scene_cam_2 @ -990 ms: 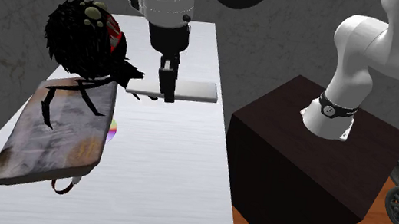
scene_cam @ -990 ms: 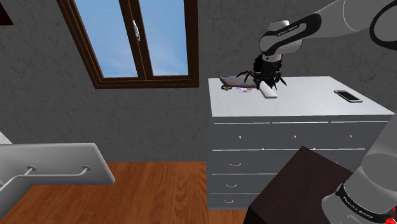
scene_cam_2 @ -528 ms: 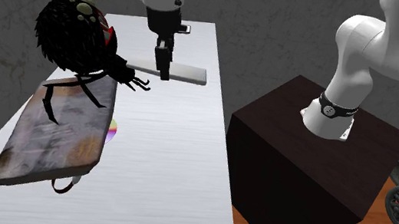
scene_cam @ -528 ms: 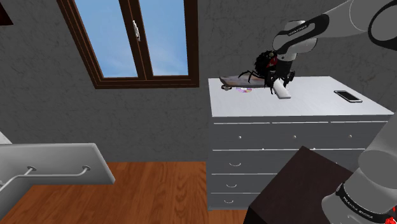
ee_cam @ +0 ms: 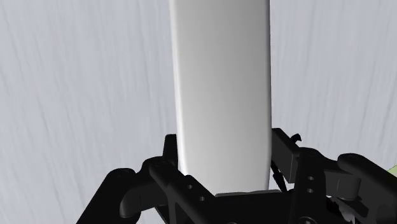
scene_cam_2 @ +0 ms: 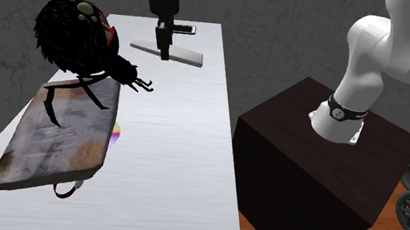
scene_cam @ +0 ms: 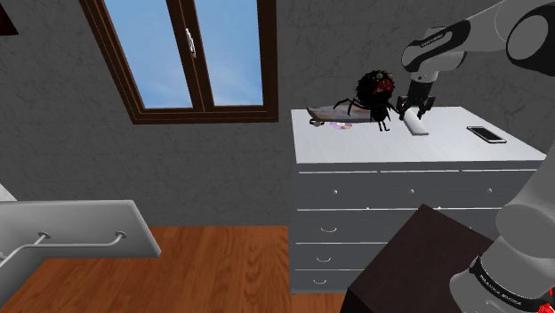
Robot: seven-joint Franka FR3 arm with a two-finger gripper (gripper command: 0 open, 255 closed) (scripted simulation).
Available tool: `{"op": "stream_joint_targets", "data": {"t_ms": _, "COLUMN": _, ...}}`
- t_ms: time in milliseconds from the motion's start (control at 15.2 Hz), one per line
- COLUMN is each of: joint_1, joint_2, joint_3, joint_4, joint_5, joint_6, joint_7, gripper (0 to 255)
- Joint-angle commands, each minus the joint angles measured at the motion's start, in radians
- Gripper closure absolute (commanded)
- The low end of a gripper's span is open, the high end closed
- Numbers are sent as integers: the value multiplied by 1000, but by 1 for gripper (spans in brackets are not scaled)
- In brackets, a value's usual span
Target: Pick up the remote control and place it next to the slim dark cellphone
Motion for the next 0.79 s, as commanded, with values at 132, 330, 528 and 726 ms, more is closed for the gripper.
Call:
{"op": "stream_joint_targets", "data": {"t_ms": 132, "joint_1": -62, "joint_2": 46, "joint_3": -28, "joint_4": 66, "joint_5": 22, "joint_6": -23, "joint_7": -95, "gripper": 255}}
{"op": "stream_joint_targets", "data": {"t_ms": 330, "joint_1": -111, "joint_2": 96, "joint_3": -46, "joint_4": 133, "joint_5": 43, "joint_6": -45, "joint_7": -164, "gripper": 255}}
{"op": "stream_joint_targets", "data": {"t_ms": 528, "joint_1": -165, "joint_2": 154, "joint_3": -59, "joint_4": 215, "joint_5": 66, "joint_6": -73, "joint_7": -230, "gripper": 255}}
{"op": "stream_joint_targets", "data": {"t_ms": 726, "joint_1": -223, "joint_2": 221, "joint_3": -68, "joint_4": 312, "joint_5": 90, "joint_6": -108, "joint_7": -292, "gripper": 255}}
